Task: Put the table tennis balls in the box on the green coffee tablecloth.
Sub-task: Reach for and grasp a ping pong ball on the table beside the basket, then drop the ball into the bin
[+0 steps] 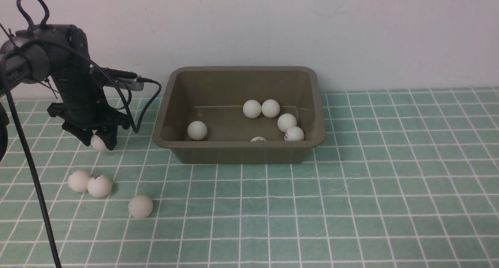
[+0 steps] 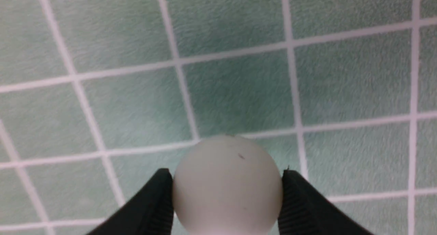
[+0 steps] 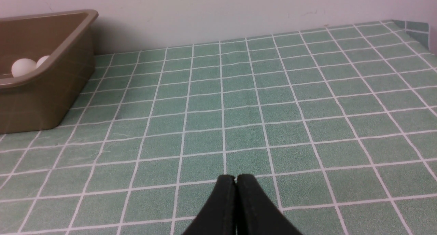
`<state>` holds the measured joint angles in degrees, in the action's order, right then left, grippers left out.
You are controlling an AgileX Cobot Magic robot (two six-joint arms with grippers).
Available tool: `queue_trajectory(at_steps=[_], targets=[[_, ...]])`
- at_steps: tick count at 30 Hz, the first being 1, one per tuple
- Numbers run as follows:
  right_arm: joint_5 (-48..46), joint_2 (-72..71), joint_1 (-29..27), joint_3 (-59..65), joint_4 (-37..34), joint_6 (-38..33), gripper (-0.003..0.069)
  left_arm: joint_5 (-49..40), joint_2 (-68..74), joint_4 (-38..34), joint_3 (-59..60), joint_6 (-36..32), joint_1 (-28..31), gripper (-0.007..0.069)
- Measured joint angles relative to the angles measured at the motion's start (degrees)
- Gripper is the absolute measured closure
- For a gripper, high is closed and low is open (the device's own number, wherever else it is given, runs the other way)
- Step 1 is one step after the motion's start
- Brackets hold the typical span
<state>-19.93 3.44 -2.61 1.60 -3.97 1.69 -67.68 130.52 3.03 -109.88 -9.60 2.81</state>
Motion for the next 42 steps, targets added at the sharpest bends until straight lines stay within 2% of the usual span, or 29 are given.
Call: queue_trajectory(at_steps=[5,8,10,14,15,17,22,25,32,35,36,38,40,42], targets=[[0.0,0.0,0.0,0.0,0.0,0.0,0.0669,-2.0,-0.1,1.5,-7.1,0.4,0.0,0.0275],[0.0,0.0,0.0,0.0,0.0,0.0,0.0669,-2.4,-1.1,-0.3,-10.8,1.6,-0.1,0.0275],[0.0,0.0,0.0,0.0,0.0,0.0,0.0669,-2.6,-1.9,-3.0,-12.7,2.0,-0.3,0.0275],[0.0,0.0,0.0,0.0,0.0,0.0,0.0669,-2.7,-4.7,-14.2,-15.1,0.9,-2.8,0.0275],[0.0,0.0,0.0,0.0,0.0,0.0,0.0669,-2.8,-4.8,-15.0,-15.1,0.8,-3.2,0.0275],[0.0,0.0,0.0,0.0,0.0,0.0,0.0669,-2.8,-4.5,-18.4,-15.3,-1.1,-6.1,0.0275],[0.0,0.0,0.0,0.0,0.0,0.0,0.0669,-2.9,-2.4,-18.9,-15.3,-2.3,-10.9,0.0275],[0.0,0.0,0.0,0.0,0.0,0.0,0.0669,-3.0,0.0,-16.8,-15.3,-2.7,-14.1,0.0275],[0.0,0.0,0.0,0.0,0.0,0.0,0.0669,-1.1,4.3,-14.3,-15.3,-5.6,-18.3,0.0272],[0.0,0.0,0.0,0.0,0.0,0.0,0.0669,0.1,5.1,-14.3,-15.3,-7.3,-19.1,0.0204],[0.0,0.0,0.0,0.0,0.0,0.0,0.0669,0.8,5.1,-14.3,-15.3,-7.6,-19.4,0.0143],[0.0,0.0,0.0,0.0,0.0,0.0,0.0669,1.0,5.1,-14.3,-15.7,-7.6,-19.5,0.0075],[0.0,0.0,0.0,0.0,0.0,0.0,0.0669,-0.3,5.1,-14.1,-17.1,-7.6,-19.5,0.0036],[0.0,0.0,0.0,0.0,0.0,0.0,0.0669,-2.3,5.1,-13.8,-20.3,-7.6,-19.3,0.0029]])
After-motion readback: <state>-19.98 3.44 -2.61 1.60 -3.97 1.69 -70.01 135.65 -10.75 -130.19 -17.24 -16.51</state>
